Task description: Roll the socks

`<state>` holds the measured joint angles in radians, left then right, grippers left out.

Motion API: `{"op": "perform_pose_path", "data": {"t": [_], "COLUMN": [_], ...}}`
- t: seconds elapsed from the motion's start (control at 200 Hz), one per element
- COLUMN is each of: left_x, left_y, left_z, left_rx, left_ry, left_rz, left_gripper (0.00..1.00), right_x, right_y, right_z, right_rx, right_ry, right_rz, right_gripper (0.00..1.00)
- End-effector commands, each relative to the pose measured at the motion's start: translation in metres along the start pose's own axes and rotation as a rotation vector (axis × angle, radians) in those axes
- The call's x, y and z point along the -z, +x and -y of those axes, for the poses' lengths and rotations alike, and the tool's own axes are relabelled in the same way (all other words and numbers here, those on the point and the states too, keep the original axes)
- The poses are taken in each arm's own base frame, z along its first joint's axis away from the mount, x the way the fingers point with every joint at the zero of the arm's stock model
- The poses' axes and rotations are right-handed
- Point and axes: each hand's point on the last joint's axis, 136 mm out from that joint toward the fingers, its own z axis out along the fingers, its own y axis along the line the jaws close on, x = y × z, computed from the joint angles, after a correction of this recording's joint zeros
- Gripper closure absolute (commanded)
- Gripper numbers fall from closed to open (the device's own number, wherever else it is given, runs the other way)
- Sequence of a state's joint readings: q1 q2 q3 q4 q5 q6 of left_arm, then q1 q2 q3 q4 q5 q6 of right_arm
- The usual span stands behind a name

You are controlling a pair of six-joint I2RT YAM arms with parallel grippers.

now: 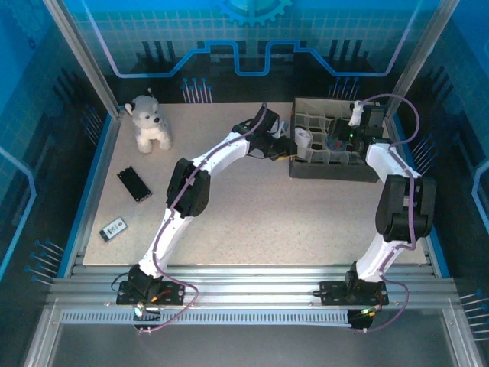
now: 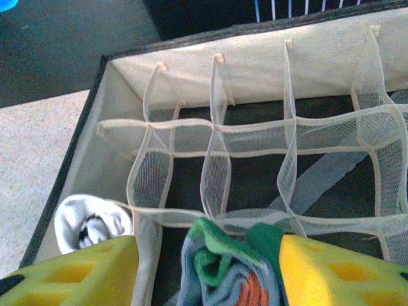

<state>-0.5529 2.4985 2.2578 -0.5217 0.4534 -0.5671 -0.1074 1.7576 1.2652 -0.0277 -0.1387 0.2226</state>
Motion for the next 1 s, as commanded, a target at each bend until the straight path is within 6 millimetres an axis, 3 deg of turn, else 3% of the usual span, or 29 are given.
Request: {"op": "perform_pose_path", "data": {"t": [0.0, 0.05, 0.095, 0.115, 0.135, 0.155, 0.355, 0.41, 0.435, 0.5, 0.65, 0.755, 0.855, 0.996], "left_x": [0.039, 0.049, 0.057, 0.061, 0.064, 0.069, 0.112, 0.127, 0.134, 0.155, 0.208, 0.243, 0.275, 0.307], "left_y": [-0.013, -0.015, -0.017, -0.018, -0.018, -0.018, -0.013, -0.009, -0.007, -0.001, 0.014, 0.029, 0.046, 0.078], "left_z": [0.022, 0.026, 0.030, 0.032, 0.034, 0.037, 0.048, 0.045, 0.043, 0.038, 0.013, -0.015, -0.043, -0.077], "left_rx": [-0.066, -0.084, -0.108, -0.118, -0.128, -0.140, -0.229, -0.258, -0.273, -0.313, -0.368, -0.367, -0.409, -0.475], "left_ry": [0.044, 0.051, 0.060, 0.062, 0.065, 0.071, 0.070, 0.038, 0.019, -0.032, -0.173, -0.304, -0.455, -0.599], "left_rz": [0.032, 0.044, 0.055, 0.059, 0.063, 0.067, 0.105, 0.121, 0.128, 0.149, 0.228, 0.300, 0.405, 0.566], "left_gripper": [0.57, 0.55, 0.42, 0.33, 0.05, 0.01, 0.01, 0.01, 0.01, 0.01, 0.01, 0.01, 0.01, 0.01], "right_x": [0.027, 0.036, 0.044, 0.048, 0.052, 0.056, 0.094, 0.107, 0.112, 0.123, 0.149, 0.163, 0.163, 0.161], "right_y": [-0.021, -0.023, -0.023, -0.023, -0.024, -0.024, -0.008, -0.001, 0.003, 0.015, 0.041, 0.058, 0.086, 0.114], "right_z": [-0.014, -0.018, -0.021, -0.022, -0.024, -0.025, -0.027, -0.026, -0.025, -0.024, -0.020, -0.012, -0.009, -0.010], "right_rx": [0.059, 0.071, 0.086, 0.093, 0.099, 0.105, 0.151, 0.150, 0.150, 0.154, 0.150, 0.107, 0.064, 0.149], "right_ry": [-0.040, -0.048, -0.056, -0.059, -0.060, -0.061, -0.041, -0.025, -0.020, -0.012, 0.025, 0.072, 0.069, 0.074], "right_rz": [0.082, 0.101, 0.114, 0.119, 0.125, 0.129, 0.152, 0.163, 0.164, 0.163, 0.186, 0.215, 0.232, 0.304], "right_gripper": [0.39, 0.38, 0.37, 0.37, 0.36, 0.36, 0.29, 0.21, 0.02, 0.00, 0.00, 0.00, 0.00, 0.00]}}
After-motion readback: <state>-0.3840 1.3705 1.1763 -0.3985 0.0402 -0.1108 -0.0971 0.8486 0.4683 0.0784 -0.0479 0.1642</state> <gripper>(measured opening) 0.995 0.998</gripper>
